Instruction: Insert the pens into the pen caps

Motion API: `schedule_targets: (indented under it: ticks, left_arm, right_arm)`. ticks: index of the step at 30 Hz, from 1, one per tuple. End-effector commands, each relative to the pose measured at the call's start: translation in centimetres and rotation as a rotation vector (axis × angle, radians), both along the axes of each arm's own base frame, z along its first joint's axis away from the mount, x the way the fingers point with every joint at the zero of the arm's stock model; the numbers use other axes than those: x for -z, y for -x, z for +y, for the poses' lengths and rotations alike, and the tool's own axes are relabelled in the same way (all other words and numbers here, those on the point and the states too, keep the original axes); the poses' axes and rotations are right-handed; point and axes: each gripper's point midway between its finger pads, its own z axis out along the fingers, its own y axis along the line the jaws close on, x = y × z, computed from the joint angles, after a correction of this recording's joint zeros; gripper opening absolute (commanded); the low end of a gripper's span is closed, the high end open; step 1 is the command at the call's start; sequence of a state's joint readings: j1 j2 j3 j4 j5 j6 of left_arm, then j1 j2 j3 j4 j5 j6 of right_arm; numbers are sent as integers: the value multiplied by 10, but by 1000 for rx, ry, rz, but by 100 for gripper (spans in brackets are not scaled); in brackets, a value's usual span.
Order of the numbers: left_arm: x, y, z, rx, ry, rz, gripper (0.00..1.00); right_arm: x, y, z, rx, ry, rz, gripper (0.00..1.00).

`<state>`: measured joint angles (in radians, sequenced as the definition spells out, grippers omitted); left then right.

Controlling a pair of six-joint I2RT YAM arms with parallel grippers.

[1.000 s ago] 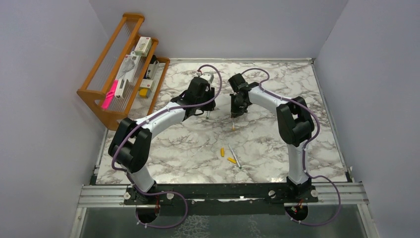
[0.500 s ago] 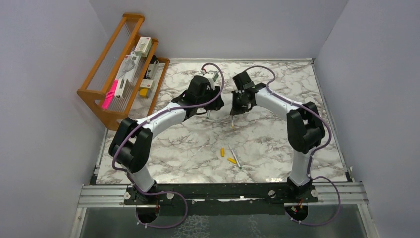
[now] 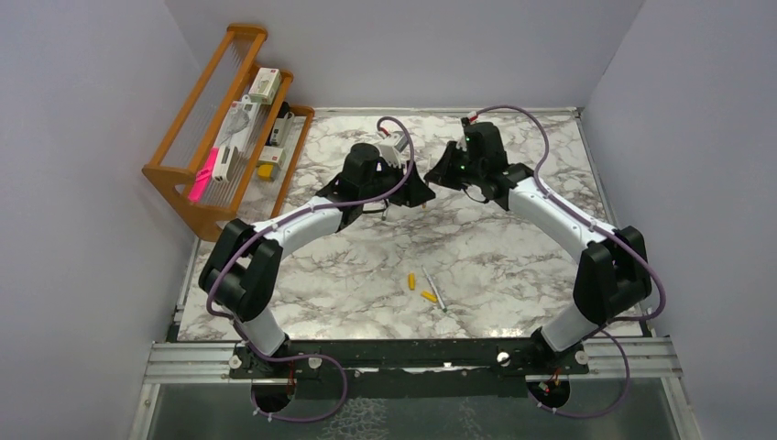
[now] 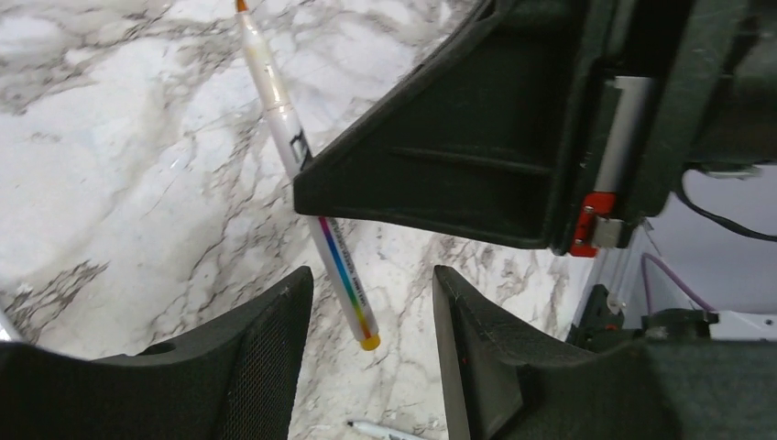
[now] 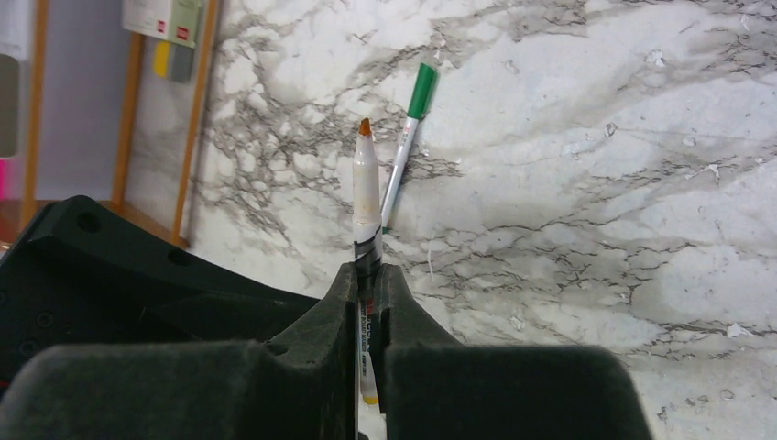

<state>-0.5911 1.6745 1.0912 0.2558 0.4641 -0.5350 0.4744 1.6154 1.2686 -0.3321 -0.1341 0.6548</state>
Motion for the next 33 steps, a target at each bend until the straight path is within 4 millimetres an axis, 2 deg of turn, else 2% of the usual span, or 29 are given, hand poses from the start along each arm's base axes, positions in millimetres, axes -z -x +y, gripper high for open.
schedule_targets:
  ticks: [1,5,9,14,19,23,25,26,30,31,33]
  left_arm:
    - [-49,15,-12,107,141,-84,53]
    - [-57,17,-15,139,178,-90,53]
    - [-56,15,-15,123,181,-88,53]
    - [-59,7,-9,66,177,-105,52]
    - [-69,7,-12,69,205,-108,34]
    - [-75,4,-11,53,218,-118,24]
    - [-76,4,-13,63,223,-116,6]
    - [-77,5,-14,72,228,-115,0]
    - [-76,7,-18,104,236,-114,0]
    - [-75,8,-18,109,231,-118,0]
    - [-73,8,-17,120,225,-127,0]
  right_arm:
    - [-51,-4,12,-24,-158,-134,1]
    - [-70,2,10,-25,-193,-186,1]
    - [-84,10,11,-47,-226,-208,1]
    - [-90,21,9,-61,-242,-218,1]
    - [-89,32,13,-97,-281,-210,1]
    - [-87,37,9,-91,-280,-212,1]
    - [-89,39,9,-95,-280,-217,1]
    - [-90,39,8,-98,-279,-223,1]
    - [-96,37,5,-84,-265,-246,1]
    - [-98,35,3,-75,-258,-254,3]
    - [-104,31,-1,-54,-237,-274,14]
